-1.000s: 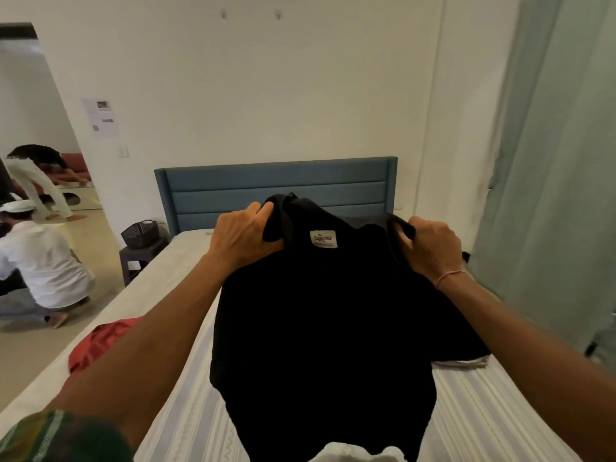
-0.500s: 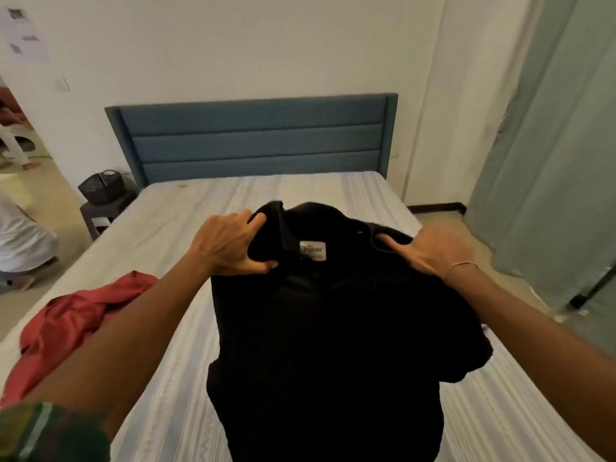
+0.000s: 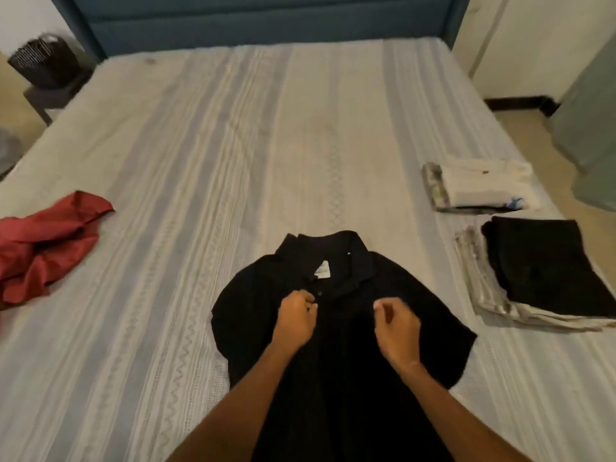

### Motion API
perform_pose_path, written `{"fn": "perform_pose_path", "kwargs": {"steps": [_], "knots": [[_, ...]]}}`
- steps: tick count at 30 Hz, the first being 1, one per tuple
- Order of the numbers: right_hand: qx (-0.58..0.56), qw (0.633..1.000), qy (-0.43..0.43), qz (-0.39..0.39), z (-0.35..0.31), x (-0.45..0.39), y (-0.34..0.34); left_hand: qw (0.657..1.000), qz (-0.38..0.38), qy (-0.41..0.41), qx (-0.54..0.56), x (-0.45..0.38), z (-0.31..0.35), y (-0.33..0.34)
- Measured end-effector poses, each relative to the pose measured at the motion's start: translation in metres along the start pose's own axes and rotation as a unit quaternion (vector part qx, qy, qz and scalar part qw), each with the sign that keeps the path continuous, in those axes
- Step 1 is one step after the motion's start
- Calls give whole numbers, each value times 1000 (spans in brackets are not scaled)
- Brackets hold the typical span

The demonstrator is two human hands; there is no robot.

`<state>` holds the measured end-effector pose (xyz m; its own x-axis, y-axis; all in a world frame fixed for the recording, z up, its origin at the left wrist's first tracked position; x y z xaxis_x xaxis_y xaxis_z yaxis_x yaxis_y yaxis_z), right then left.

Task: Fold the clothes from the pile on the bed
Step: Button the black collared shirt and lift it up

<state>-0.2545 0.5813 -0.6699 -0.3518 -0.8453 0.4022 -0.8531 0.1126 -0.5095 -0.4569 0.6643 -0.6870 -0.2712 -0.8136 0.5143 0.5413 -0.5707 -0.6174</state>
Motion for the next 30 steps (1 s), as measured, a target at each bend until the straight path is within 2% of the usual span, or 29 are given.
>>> {"fn": "perform_pose_path", "kwargs": {"steps": [2,4,7,10,14,18,23,30], "knots": [[-17,996,19,-80,12,1,32,999,1,-4,38,-13,-6,15],[-38,993,20,-109,20,-10,58,998,26,-6,63,-31,-13,24],[-91,990,27,-100,13,-42,79,993,56,-7,108,-53,-15,28],[-163,978,102,-84,14,-69,97,980,69,-39,185,-66,-24,36],[-242,960,133,-46,32,-80,118,966,53,-28,251,-77,-42,46],[-309,941,127,-56,40,-80,122,939,20,-11,344,-81,-54,46],[-315,938,113,-94,37,-84,126,910,-33,-11,413,-89,-59,47],[-309,934,120,-134,39,-87,125,902,-48,-17,428,-91,-62,49]]}}
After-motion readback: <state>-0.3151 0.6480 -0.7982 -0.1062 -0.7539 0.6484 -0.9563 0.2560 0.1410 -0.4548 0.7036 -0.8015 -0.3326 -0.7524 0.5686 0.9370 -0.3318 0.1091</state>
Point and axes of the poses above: each hand's wrist, its own x-axis away from the middle knuckle, its own y-axis out of the palm, z = x × y, the point moved 4 cm from there along -x, towards the middle knuckle, and after that the axes turned 15 degrees about -z, right-handed, at the moved point
